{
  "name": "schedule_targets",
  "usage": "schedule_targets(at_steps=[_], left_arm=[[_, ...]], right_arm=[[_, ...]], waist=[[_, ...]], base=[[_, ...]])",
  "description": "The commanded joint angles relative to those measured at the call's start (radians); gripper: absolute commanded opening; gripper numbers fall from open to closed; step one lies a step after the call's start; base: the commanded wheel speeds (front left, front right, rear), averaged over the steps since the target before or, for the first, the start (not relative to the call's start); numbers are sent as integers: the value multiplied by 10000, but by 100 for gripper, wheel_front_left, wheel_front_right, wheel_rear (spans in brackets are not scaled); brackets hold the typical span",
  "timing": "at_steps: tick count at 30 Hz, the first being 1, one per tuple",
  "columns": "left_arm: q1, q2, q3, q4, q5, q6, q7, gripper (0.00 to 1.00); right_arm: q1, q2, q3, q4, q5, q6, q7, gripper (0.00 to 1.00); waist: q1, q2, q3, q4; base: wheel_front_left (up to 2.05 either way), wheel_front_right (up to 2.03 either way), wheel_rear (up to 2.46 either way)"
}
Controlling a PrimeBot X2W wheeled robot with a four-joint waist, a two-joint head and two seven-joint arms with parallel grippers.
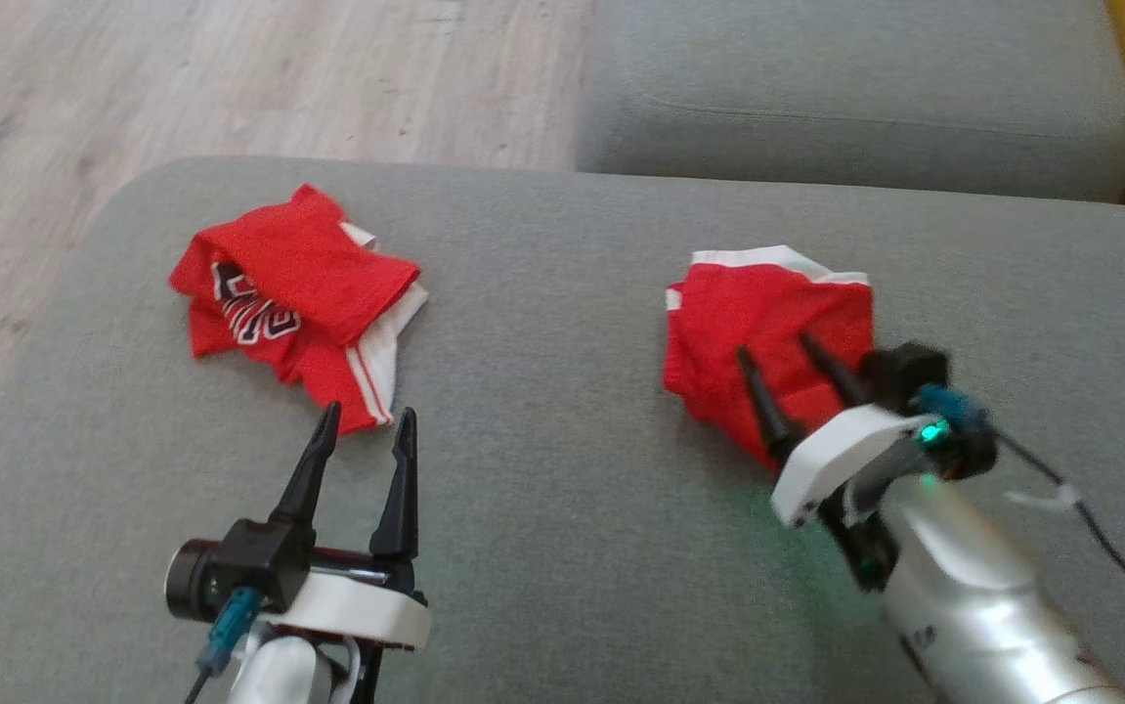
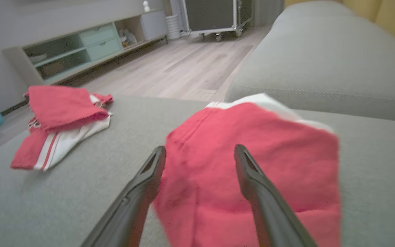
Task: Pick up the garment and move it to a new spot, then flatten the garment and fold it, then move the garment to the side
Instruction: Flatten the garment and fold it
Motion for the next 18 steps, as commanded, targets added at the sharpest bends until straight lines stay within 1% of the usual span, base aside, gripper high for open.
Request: schedule_targets(at_steps=[1,3,4,8,11,14,18], left_arm=[[-232,58,379,-422,-66,75,-95,100],[-219,58,425,-497,-78,88,-95,100],[-219,58,425,-497,-78,88,-95,100],[-242,58,477,-668,-87,92,-95,100],[-306,58,517,-771,-115,90,-95,100],[-315,58,502,-856,-168,89,-95,100],[-272,58,452,-861,-193,65,-95,100]], right_arm=[[-152,-160,-261,-639,39,33,-137,100],[60,-303,-791,-1183,-135,33,-137,100],[60,-303,-791,-1183,-135,33,-137,100],[543,-460,-2146,-2339,-963,33,-137,100],[1085,-268,-3324,-3228,-1739,33,-137,100],[1769,26,-4264,-4065,-2530,33,-137,100],[2633,298,-5065,-5003,-3008,33,-137,100]], waist=[[0,0,-108,-307],[0,0,-162,-544],[0,0,-162,-544],[0,0,-157,-1013],[0,0,-129,-1308],[0,0,-79,-1551],[0,0,0,-1806]], base=[[0,0,0],[0,0,0],[0,0,0],[0,0,0],[0,0,0],[0,0,0],[0,0,0]])
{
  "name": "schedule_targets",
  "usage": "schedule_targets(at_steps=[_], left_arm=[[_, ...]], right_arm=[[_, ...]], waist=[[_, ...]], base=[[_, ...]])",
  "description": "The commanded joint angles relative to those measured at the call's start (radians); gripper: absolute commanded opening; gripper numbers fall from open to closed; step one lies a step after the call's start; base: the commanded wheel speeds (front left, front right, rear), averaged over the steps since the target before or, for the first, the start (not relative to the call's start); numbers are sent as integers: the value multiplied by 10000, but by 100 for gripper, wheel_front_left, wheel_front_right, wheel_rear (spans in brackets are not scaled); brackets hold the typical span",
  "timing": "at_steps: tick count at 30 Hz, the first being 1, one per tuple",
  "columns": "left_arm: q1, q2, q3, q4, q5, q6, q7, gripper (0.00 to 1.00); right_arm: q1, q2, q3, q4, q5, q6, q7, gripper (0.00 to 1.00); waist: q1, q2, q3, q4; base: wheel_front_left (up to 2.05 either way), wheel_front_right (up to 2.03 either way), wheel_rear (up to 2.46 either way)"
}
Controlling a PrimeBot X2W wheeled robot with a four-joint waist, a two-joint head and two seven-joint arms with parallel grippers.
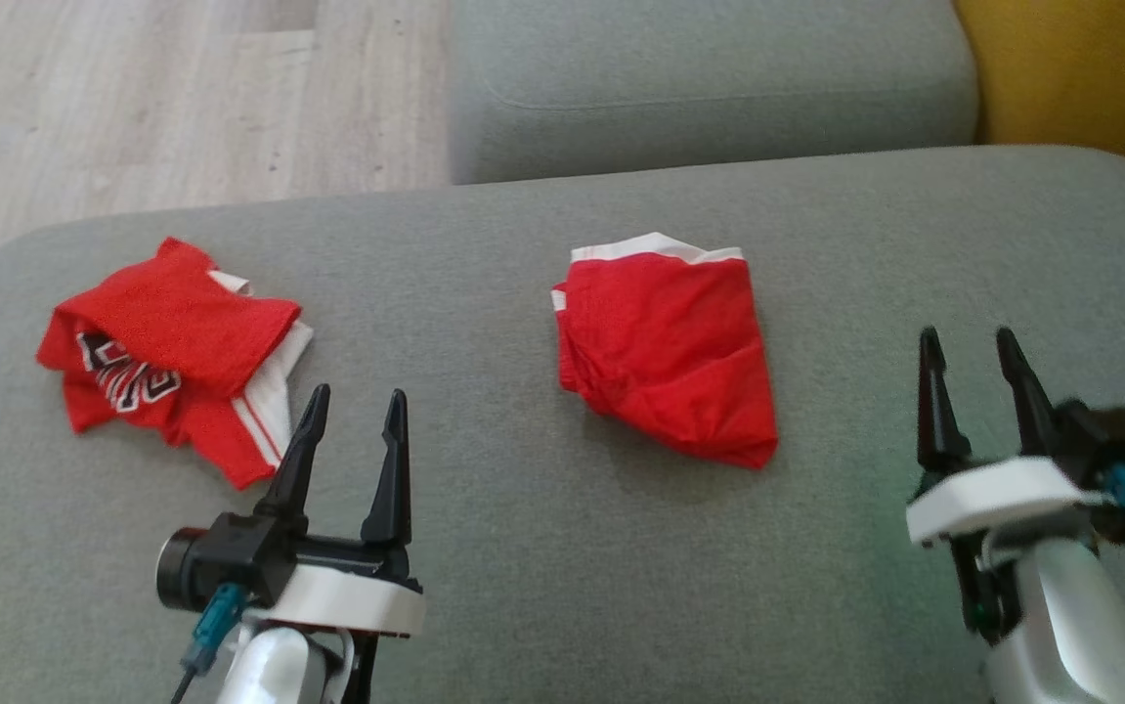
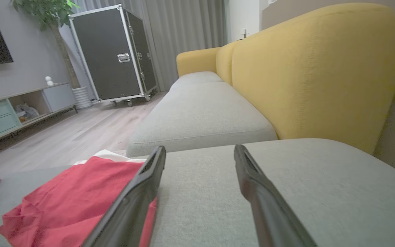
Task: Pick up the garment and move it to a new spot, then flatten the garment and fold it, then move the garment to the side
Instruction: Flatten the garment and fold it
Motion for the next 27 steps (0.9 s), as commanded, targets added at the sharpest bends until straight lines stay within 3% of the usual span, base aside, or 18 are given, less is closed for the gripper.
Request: schedule_targets(at_steps=[1,11,12,13,14,22,27], left_arm=[[-277,58,326,-339,-28,59,-95,100],[-289,58,261,-301,-37,14,-95,100],[-305,58,246,-298,-38,6,-95,100],[-322,58,232,-297,-38,-3,-95,100],[-332,58,221,-300,-38,-7,-95,100],[-565,58,122,-405,-1,-52,-95,100],[-883,58,-72,-439,-26,-116,-95,100]], right_arm=[[-52,85,97,-632,-101,33,-112,100],[452,108,349,-1291,405,33,-112,100],[443,108,346,-1308,421,33,-112,71],[431,108,334,-1314,425,33,-112,13],[417,108,341,-1322,396,33,-112,0],[-201,109,606,-1194,75,33,-112,0],[-1149,109,708,-358,-180,33,-112,0]], waist=[[0,0,75,-151],[0,0,186,-279],[0,0,193,-240],[0,0,201,-193],[0,0,213,-137],[0,0,872,620],[0,0,1472,1257]], base=[[0,0,0],[0,0,0],[0,0,0],[0,0,0],[0,0,0],[0,0,0],[0,0,0]])
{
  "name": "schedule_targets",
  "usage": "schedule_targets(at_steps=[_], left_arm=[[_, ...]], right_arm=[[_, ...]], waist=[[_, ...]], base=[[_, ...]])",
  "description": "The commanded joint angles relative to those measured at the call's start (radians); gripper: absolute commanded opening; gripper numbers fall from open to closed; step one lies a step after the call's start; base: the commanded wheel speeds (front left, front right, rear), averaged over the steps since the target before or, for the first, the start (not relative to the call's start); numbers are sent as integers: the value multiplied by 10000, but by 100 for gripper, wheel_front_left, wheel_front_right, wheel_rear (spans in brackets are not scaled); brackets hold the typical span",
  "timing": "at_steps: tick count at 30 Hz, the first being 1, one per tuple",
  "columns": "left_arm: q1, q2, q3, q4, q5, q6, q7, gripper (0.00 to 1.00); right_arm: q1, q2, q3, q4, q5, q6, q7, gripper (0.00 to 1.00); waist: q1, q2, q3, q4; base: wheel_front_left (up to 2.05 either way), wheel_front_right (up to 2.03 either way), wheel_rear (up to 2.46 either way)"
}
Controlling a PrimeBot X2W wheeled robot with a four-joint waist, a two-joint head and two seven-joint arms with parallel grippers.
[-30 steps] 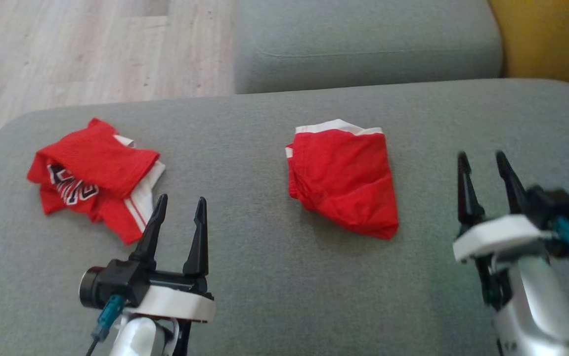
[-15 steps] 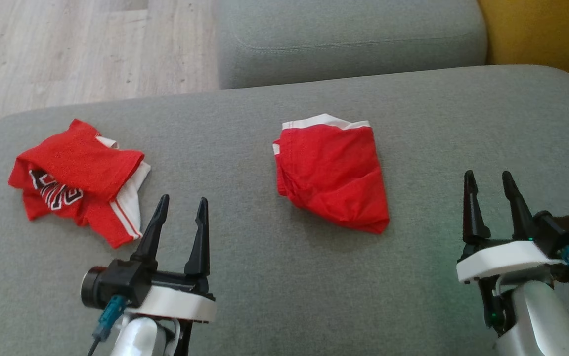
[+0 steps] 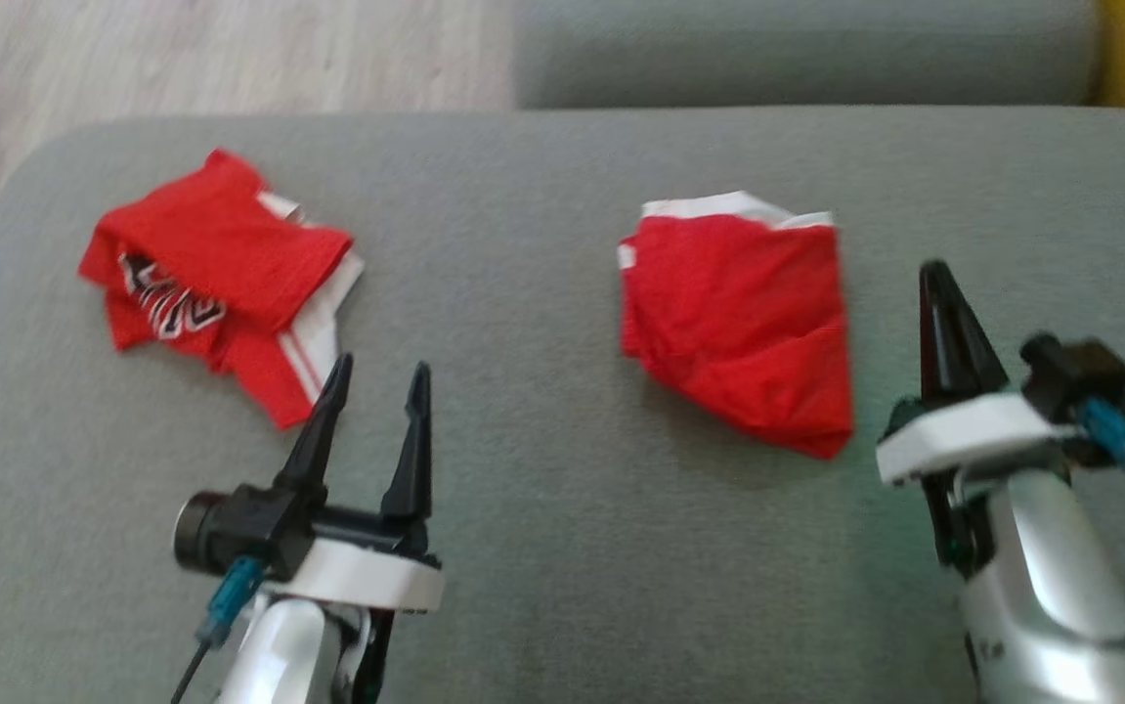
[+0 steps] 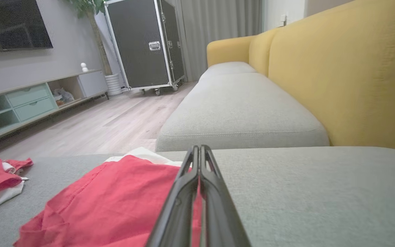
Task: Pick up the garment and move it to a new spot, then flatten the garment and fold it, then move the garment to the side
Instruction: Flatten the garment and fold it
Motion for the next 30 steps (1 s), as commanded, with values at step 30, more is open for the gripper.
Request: schedule_targets(at_steps=[30], left_arm=[[-1139,58,-511,-289,-447,202,-95,100]], right_arm=[[-4119,-3,-508,4535,-1539,33,-106,0]], waist=[[-2,0,1108,2103]], base=[[0,0,0]])
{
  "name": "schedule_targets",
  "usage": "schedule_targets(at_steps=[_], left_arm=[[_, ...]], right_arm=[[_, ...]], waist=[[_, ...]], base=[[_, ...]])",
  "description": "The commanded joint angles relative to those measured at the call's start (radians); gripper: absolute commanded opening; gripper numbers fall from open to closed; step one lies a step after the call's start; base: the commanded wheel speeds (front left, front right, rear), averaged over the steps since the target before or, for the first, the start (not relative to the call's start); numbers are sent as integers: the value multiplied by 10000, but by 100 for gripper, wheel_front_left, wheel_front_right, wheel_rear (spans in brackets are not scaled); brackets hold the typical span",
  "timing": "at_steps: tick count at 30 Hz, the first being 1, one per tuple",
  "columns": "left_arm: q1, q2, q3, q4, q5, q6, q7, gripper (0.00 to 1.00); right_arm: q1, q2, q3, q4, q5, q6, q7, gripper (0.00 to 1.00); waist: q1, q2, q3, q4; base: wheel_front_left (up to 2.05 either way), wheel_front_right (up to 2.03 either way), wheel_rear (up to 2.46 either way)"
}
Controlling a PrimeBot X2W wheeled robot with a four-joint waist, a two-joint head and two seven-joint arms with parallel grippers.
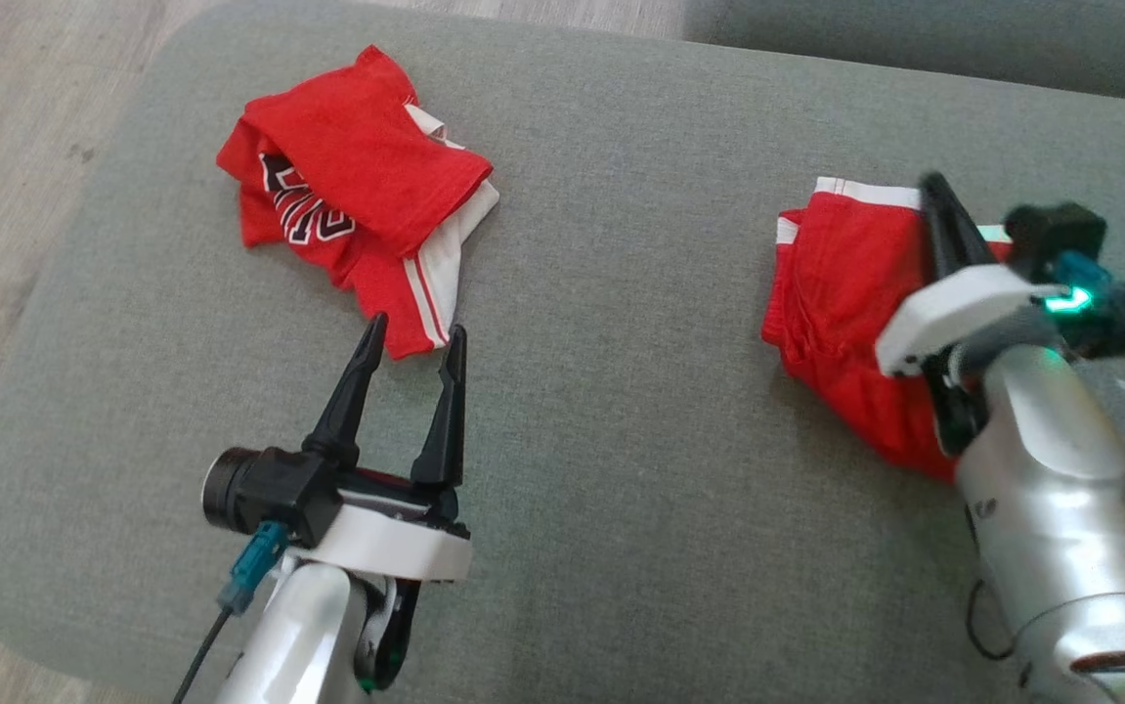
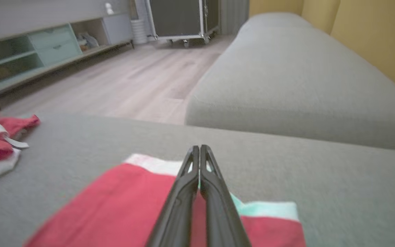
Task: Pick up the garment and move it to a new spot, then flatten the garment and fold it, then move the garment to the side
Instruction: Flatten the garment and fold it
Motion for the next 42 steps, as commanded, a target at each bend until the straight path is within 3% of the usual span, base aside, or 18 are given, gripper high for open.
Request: schedule_targets(at_steps=[1,5,14,24,30,42], left_arm=[[-317,68,247,-322,-79,92,-95,100],[-342,68,205,-330,-69,74,-95,100],[-265,68,132,-231,-81,44,-95,100],[-106,68,231,-245,-56,118,-95,100],[30,68,513,-362,113,101,-95,100],[563,68,1299,-593,319,5,-95,100]], right_arm=[[-143,134,539,-322,274,33,-132,0],[24,135,1634,81,623,33,-133,0],[-70,136,2698,2191,958,33,-43,0],[36,136,3411,2394,1663,33,-104,0],[273,137,3087,667,2116,33,-131,0],[2822,137,1266,-3410,1260,33,-134,0]], waist=[[1,0,9,-13],[1,0,42,34],[1,0,-58,414],[1,0,-307,280],[1,0,-703,-333],[1,0,-1647,-2167]], base=[[0,0,0],[0,0,0],[0,0,0],[0,0,0],[0,0,0],[0,0,0]])
